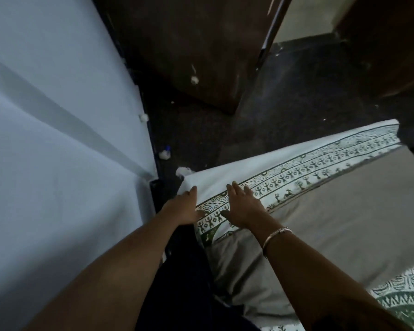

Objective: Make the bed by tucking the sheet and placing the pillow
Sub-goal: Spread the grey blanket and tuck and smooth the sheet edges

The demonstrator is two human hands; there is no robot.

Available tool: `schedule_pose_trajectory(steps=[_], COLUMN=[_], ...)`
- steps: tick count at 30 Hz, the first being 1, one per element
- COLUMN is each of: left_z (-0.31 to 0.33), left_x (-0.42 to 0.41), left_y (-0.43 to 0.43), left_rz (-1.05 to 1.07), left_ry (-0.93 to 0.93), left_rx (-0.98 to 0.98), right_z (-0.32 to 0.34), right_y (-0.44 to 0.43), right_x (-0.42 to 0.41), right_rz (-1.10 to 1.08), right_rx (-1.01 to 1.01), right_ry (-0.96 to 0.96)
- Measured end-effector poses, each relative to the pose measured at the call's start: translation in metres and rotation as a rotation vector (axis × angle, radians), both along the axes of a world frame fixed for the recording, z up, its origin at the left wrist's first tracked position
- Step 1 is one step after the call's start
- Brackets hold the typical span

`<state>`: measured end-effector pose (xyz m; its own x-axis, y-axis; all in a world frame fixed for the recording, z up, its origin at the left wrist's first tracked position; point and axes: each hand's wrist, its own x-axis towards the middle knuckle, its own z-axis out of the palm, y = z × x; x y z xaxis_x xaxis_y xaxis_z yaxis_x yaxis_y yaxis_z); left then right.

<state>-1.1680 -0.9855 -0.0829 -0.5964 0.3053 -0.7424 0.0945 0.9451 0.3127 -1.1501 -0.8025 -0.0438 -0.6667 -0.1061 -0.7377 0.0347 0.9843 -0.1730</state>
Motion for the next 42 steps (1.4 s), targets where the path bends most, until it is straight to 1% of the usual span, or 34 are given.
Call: schedule_pose_trajectory(steps=[3, 7, 9, 13, 17, 20, 23, 26, 28, 29, 30, 32, 34, 37, 42], left_z=[-0.038, -0.086, -0.107, -0.142, -0.166, -0.179, -0.187, -0.192, -0.192, -0.193, -0.193, -0.193, -0.196, -0.196, -0.192], left_x=[-0.020, -0.035, -0.041, -0.058, -0.063, -0.061, -0.064, -0.066, -0.066, -0.067, -0.070, -0.082, -0.101, -0.123, -0.125], left_y=[-0.013, -0.014, -0.011, -0.014, -0.018, -0.015, -0.018, -0.026, -0.029, -0.031, -0.033, -0.042, -0.051, -0.052, -0.028], left_rz=[0.109, 0.187, 0.199, 0.211, 0.353, 0.490, 0.495, 0.356, 0.247, 0.231, 0.249, 0.377, 0.477, 0.427, 0.414], left_ry=[-0.048, -0.127, -0.118, -0.025, 0.155, 0.244, 0.325, 0.403, 0.410, 0.404, 0.395, 0.398, 0.457, 0.477, 0.400], left_rx=[0.028, 0.036, 0.017, -0.045, 0.053, 0.125, 0.140, 0.148, 0.160, 0.173, 0.187, 0.197, 0.174, 0.134, 0.164], right_z=[-0.033, -0.080, -0.102, -0.141, -0.175, -0.194, -0.206, -0.212, -0.211, -0.210, -0.208, -0.206, -0.205, -0.208, -0.209], right_y=[-0.016, -0.034, -0.040, -0.052, -0.057, -0.057, -0.058, -0.063, -0.065, -0.065, -0.067, -0.072, -0.081, -0.088, -0.078], right_x=[-0.029, -0.054, -0.063, -0.077, -0.090, -0.096, -0.105, -0.116, -0.126, -0.131, -0.137, -0.148, -0.161, -0.177, -0.170], right_rz=[-0.037, -0.018, -0.043, -0.067, -0.014, -0.027, -0.067, -0.009, 0.031, 0.063, 0.104, 0.156, 0.110, -0.040, 0.060], right_rx=[-0.060, -0.063, -0.067, -0.052, -0.006, 0.021, 0.011, -0.022, -0.052, -0.059, -0.068, -0.099, -0.143, -0.110, -0.064], right_ry=[-0.072, -0.105, -0.115, -0.044, 0.017, 0.047, 0.167, 0.293, 0.321, 0.331, 0.334, 0.351, 0.388, 0.375, 0.266])
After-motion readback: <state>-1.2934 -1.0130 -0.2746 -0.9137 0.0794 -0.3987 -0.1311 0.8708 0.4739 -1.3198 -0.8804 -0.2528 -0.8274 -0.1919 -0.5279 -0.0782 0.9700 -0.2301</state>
